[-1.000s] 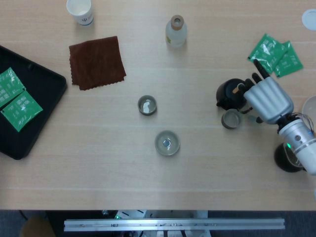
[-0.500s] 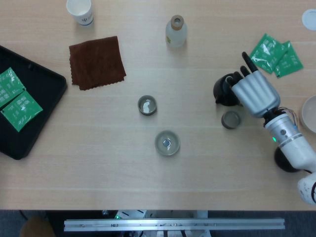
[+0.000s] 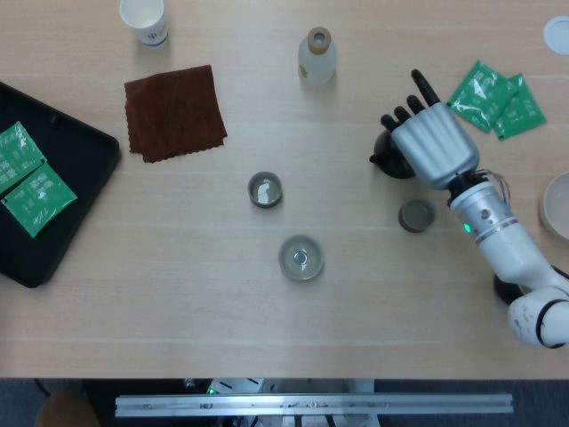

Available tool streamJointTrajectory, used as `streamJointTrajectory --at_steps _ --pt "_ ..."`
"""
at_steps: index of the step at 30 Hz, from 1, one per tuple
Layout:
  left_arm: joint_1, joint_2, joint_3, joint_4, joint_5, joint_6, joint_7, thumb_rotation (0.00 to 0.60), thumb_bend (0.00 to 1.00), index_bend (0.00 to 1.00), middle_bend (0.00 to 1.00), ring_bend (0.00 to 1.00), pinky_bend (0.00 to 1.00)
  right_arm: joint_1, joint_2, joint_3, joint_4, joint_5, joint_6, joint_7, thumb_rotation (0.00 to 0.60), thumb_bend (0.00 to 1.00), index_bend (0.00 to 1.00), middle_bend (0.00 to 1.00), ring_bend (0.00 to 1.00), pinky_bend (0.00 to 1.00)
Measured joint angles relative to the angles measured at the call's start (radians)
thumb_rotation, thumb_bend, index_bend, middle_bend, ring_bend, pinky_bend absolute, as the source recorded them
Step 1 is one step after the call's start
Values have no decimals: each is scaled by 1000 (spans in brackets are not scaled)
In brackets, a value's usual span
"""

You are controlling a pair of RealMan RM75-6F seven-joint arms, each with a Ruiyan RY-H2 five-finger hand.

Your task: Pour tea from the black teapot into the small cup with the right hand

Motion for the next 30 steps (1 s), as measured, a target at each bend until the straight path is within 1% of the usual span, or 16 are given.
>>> streamJointTrajectory --at_steps 9,23,30 --pt "2 1 0 -3 -5 -1 2 600 294 249 252 170 83 39 -27 46 28 103 -32 8 600 118 358 469 335 54" --pt "0 -5 0 0 -7 -9 12 600 294 249 252 170 83 63 -22 71 67 218 -65 63 600 124 415 511 371 63" --pt "4 -4 0 0 -11 -6 13 600 293 249 252 170 83 87 -36 81 122 275 -107 105 600 140 438 524 382 67"
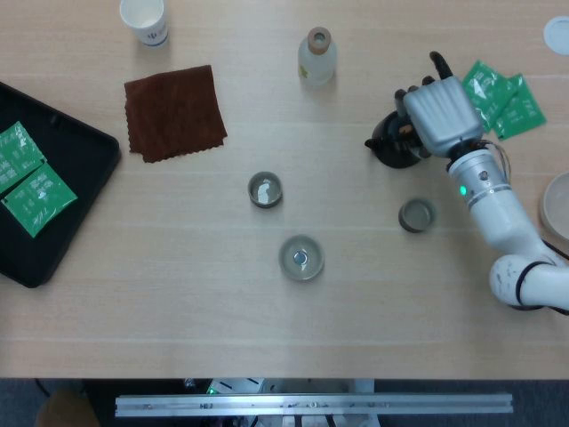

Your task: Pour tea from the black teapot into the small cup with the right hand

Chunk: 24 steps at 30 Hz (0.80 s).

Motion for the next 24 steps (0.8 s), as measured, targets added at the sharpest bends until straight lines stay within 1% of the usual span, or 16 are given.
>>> streamJointTrajectory --at_steps 10,14,18,21,24 --pt "6 1 0 0 -3 6 0 600 294 249 252 170 83 39 -39 23 74 39 -24 48 600 143 438 524 382 68" --pt "10 3 0 -1 -4 11 0 600 294 249 252 170 83 57 -64 26 111 70 -49 57 600 173 446 530 386 68" --pt "15 7 0 -3 -6 18 -1 600 294 250 252 170 82 78 -94 28 152 98 -69 61 600 193 468 553 418 68" --pt "19 9 -1 -5 -9 21 -2 600 294 249 252 170 82 94 -109 32 173 113 -75 63 600 200 492 591 466 68" --pt "21 10 -1 -4 -9 22 -3 600 294 250 252 170 82 106 -116 35 187 126 -73 59 600 206 505 603 476 68"
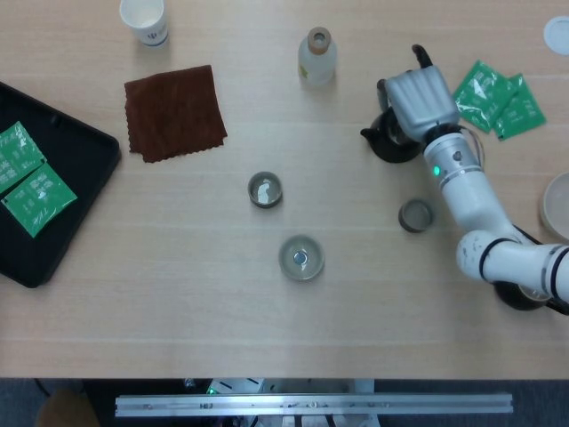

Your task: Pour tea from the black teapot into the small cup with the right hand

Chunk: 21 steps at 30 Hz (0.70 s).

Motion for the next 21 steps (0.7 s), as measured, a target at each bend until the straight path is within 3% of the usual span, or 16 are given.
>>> streamJointTrajectory --at_steps 11,21 --pt "7 4 1 3 0 5 -8 600 294 249 252 170 83 19 2 16 10 72 9 -10 600 215 513 608 481 67" --pt "10 7 0 4 3 10 -12 600 294 249 252 170 83 32 1 2 12 134 1 -27 600 219 589 666 535 68"
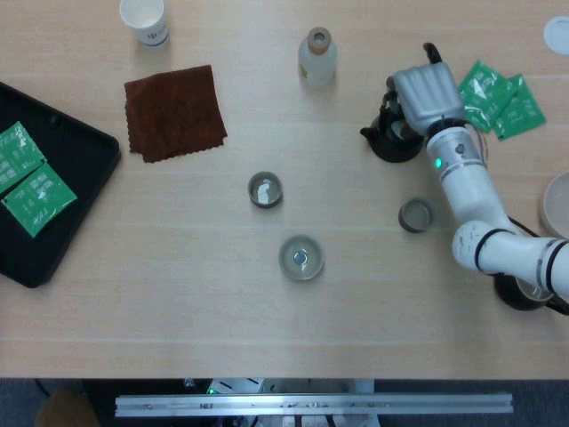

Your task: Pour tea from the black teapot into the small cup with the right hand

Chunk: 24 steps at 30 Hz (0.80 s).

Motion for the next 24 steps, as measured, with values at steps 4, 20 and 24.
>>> streamJointTrajectory --at_steps 4,20,24 --pt "1 0 0 0 1 0 1 600 294 250 252 170 83 4 1 -3 -1 11 1 -3 600 219 613 690 563 68" --pt "7 1 -2 6 -1 7 -10 600 294 249 252 170 82 21 -4 -10 -2 62 0 -10 600 231 756 806 681 85" --pt "9 1 -3 8 -1 9 -13 600 293 249 252 170 82 23 1 -10 -10 73 -3 -7 600 214 785 831 706 85"
